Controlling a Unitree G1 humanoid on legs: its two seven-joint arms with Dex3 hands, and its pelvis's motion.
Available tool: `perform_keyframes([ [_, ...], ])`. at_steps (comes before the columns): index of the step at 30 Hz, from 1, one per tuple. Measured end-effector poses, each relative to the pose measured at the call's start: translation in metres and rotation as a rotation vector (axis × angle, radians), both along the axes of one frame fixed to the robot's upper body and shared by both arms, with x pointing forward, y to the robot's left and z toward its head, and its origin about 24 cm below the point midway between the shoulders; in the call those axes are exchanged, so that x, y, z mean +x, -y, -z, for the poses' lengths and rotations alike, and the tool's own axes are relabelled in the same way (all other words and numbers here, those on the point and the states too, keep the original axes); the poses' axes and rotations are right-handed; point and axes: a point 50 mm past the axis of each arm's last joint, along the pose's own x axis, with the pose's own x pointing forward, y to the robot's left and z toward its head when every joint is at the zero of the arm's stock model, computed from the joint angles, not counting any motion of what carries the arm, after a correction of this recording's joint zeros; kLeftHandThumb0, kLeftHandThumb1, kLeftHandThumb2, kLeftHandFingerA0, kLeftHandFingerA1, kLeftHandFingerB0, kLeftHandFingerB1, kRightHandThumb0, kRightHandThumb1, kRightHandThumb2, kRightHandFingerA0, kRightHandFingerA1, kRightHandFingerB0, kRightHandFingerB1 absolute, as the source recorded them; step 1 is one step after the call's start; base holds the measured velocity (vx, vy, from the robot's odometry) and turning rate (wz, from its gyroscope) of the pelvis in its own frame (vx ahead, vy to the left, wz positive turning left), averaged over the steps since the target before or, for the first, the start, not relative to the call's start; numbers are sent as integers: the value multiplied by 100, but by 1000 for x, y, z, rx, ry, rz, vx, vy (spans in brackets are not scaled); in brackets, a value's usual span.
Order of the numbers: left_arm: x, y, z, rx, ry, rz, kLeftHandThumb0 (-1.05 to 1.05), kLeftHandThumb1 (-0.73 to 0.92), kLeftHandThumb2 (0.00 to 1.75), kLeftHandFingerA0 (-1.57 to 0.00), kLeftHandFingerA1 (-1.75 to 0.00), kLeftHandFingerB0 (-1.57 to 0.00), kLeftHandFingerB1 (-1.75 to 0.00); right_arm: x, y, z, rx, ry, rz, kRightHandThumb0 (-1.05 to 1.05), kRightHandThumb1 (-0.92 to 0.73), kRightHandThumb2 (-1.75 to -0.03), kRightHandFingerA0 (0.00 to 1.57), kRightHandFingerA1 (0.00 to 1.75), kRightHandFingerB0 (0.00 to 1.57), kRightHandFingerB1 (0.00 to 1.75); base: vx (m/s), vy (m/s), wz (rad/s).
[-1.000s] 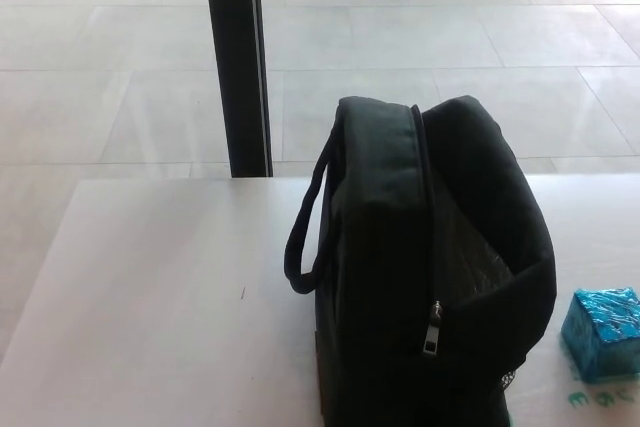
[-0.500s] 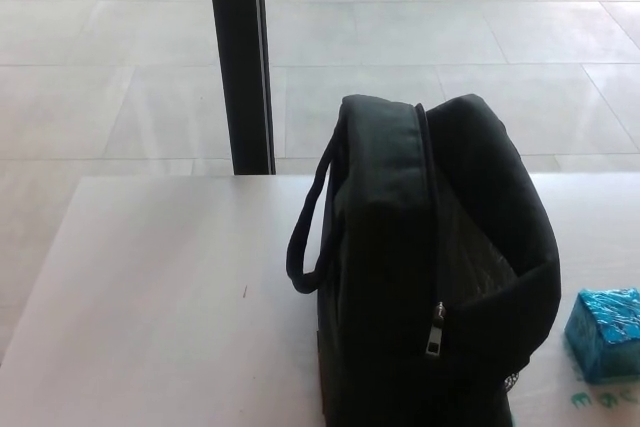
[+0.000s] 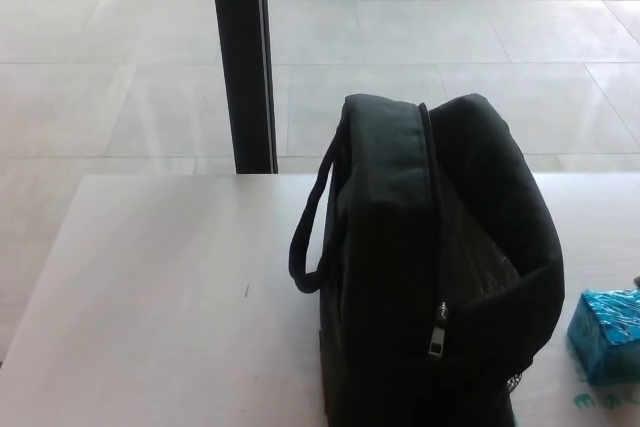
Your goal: The robot uses its right hand to pick up the cube kept on the middle of the desk and put it inside the bag next to it
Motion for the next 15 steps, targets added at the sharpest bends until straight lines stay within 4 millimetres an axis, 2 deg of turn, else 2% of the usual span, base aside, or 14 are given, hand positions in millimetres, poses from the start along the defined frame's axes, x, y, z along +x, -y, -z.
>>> perform_keyframes([
  [2, 0, 0, 0, -1, 0, 1, -52, 70, 61, -28, -52, -26, -41, 1, -7, 4, -26, -23, -33, -38, -40, -99, 2, 53, 0, 50, 0, 0, 0],
  [3, 0, 0, 0, -1, 0, 1, -52, 70, 61, -28, -52, -26, -41, 2, -10, 6, -40, -32, -48, -70, -67, -60, 10, 42, 12, 25, 0, 0, 0],
  [4, 0, 0, 0, -1, -1, 2, -52, 70, 61, -30, -53, -27, -41, 3, -12, 6, -56, -37, -59, -80, -52, -91, 4, 37, 4, 26, 0, 0, 0],
  [6, 0, 0, 1, -1, -3, 2, -52, 71, 61, -29, -52, -25, -41, 8, -15, 7, -92, -56, -76, -82, -53, -91, 1, 26, 8, 21, 0, 0, 0],
  [7, 0, 0, 1, -1, -4, 2, -52, 69, 61, -28, -52, -25, -41, 11, -16, 7, -110, -63, -80, -92, -57, -91, 0, 13, 12, 13, 0, 0, 0],
  [11, 0, 0, 1, -1, -5, 3, -51, 69, 60, -29, -52, -26, -42, 23, -13, 9, -202, -112, -71, -89, -55, -90, 0, 13, 10, 16, 0, 0, 0],
  [13, 0, 0, 1, -1, -5, 3, -51, 69, 60, -28, -52, -26, -42, 27, -10, 9, -232, -125, -59, -84, -53, -89, 0, 17, 4, 19, 0, 0, 0],
  [14, 0, 0, 1, -1, -5, 3, -51, 69, 60, -29, -53, -27, -42, 29, -9, 9, -245, -130, -50, -75, -63, -66, 0, 0, 5, 24, 0, 0, 0],
  [15, 0, 0, 1, -1, -5, 2, -50, 70, 61, -29, -54, -26, -42, 31, -7, 9, -252, -133, -42, -95, -58, -89, 0, 4, 4, 11, 0, 0, 0],
])
